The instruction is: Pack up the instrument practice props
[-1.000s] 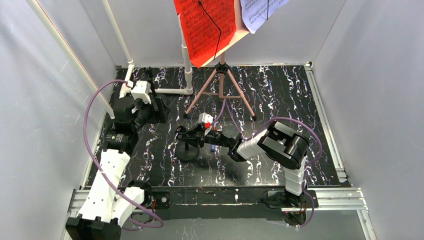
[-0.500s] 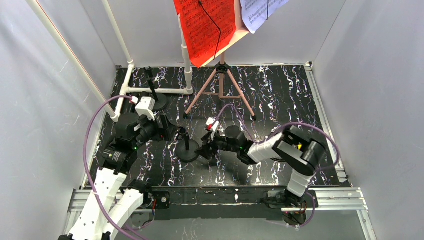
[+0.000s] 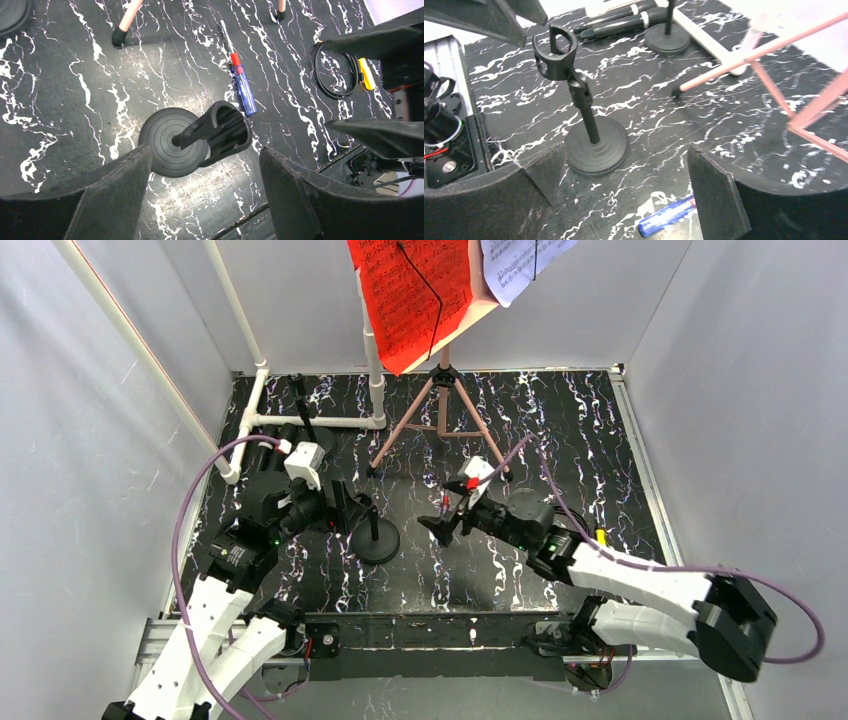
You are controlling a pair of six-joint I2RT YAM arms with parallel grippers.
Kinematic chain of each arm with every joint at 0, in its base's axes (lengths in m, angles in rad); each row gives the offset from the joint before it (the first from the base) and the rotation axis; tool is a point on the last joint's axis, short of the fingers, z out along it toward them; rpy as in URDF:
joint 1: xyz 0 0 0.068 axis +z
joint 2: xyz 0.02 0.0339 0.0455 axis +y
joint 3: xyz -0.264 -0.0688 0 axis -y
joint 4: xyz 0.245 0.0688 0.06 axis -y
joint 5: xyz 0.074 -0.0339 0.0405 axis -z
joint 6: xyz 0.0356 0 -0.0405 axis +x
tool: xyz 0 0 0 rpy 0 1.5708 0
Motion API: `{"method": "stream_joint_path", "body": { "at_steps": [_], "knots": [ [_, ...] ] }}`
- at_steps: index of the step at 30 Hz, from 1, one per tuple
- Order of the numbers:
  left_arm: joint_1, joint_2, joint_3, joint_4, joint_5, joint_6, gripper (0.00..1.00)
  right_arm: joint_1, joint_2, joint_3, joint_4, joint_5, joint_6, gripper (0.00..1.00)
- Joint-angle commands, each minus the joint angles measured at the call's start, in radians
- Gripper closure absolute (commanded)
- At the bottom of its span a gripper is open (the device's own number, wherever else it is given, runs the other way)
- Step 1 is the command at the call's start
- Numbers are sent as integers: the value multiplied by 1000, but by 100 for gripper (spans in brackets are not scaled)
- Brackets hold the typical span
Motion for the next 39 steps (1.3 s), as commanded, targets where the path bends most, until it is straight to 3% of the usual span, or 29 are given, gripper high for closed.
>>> {"method": "stream_joint_path", "body": {
  "at_steps": [1, 7, 13, 22, 30, 39],
  "knots": [
    [-25, 9, -6, -20, -27, -66, 24, 2, -174, -15, -229, 146, -65, 1],
    [-52, 59, -8, 16, -78, -236, 23, 2, -395, -6, -401, 223, -76, 1],
    [-53, 78, -17, 50, -155, -365, 23, 2, -515, 10, -542, 257, -74, 1],
    [-53, 138, -64, 132, -75, -492, 27, 3, -620, 71, -697, 275, -58, 1],
    [-53, 129, -107, 167, -51, -533, 44, 2, -681, 144, -804, 296, -57, 1],
    [-50, 132, -91, 182, -92, -550, 76, 2, -721, 230, -958, 352, -53, 1]
  ]
}}
